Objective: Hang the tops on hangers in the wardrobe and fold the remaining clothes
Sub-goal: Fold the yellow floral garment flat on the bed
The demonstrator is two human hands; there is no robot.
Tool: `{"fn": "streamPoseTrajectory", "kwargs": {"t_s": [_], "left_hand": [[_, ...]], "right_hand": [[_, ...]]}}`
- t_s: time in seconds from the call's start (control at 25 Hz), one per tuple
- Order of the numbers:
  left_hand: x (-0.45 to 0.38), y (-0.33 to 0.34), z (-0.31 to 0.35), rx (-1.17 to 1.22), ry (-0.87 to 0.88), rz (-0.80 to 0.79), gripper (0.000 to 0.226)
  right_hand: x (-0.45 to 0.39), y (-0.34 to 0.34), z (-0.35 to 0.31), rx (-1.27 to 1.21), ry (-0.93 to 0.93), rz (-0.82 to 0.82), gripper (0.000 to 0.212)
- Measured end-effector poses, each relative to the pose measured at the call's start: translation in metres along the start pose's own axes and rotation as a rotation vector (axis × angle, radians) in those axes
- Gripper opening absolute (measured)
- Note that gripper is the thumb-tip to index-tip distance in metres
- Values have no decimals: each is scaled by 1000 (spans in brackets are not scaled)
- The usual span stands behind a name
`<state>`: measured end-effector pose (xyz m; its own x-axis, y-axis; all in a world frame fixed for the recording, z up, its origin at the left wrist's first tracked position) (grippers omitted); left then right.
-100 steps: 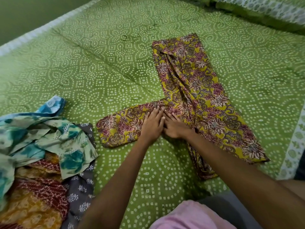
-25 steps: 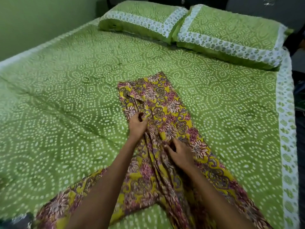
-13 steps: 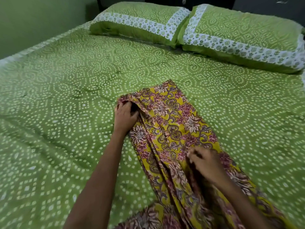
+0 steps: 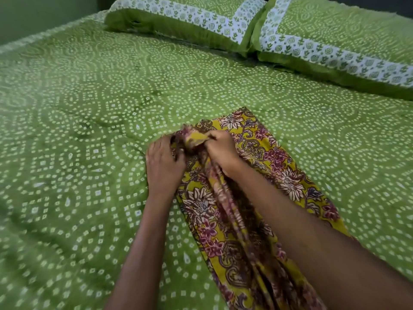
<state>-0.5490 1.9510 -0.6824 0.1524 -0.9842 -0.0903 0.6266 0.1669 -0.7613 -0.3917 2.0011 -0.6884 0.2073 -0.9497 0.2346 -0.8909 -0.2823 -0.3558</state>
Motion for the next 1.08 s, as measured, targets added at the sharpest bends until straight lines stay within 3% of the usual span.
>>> {"fn": "streamPoseTrajectory", "kwargs": {"t_s": [0.08, 0.2, 0.32, 0.4, 0.48, 0.56, 0.68, 0.72, 0.84, 0.96, 1.08], "left_hand": [[1, -4, 0, 63, -1, 6, 45], [5, -8, 4, 97, -24, 14, 44], [8, -25, 10, 273, 2, 105, 30], [7, -23, 10, 743, -53, 15, 16], [11, -5, 19, 1167, -144, -177, 24], [10, 11, 16, 1260, -218, -271, 38], [6, 16, -16, 1110, -336, -219, 102], [5, 17, -25, 1081, -345, -204, 104], [-3, 2, -26, 807, -229, -107, 75], [-1, -22, -1, 252, -52, 16, 53], [6, -26, 17, -37, -2, 97, 31]], "right_hand": [[9, -23, 23, -468, 121, 61, 23], [21, -61, 40, -687, 103, 148, 36], [15, -56, 47, -967, 106, 92, 31], [17, -31, 26, -969, 107, -55, 33], [22, 5, 4, -728, 137, -265, 37], [27, 28, -2, -540, 211, -330, 42], [23, 22, 4, -636, 218, -263, 38], [18, 16, 7, -740, 200, -231, 39], [18, -15, 11, -928, 130, -110, 46], [30, -53, 3, -1037, 9, 21, 55], [39, -90, 5, -1113, -71, 204, 43]]}}
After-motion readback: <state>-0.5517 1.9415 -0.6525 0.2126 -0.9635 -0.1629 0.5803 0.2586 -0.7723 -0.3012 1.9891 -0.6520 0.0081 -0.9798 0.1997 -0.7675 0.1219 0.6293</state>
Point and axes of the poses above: each hand's wrist, its own x-axis away from the middle knuckle, its own y-axis out of the palm, z = x × y, the point moved 10 cm from there along -x, towards the middle knuckle, and after that the axes turned 14 degrees about -z, right-handed, at the moved point
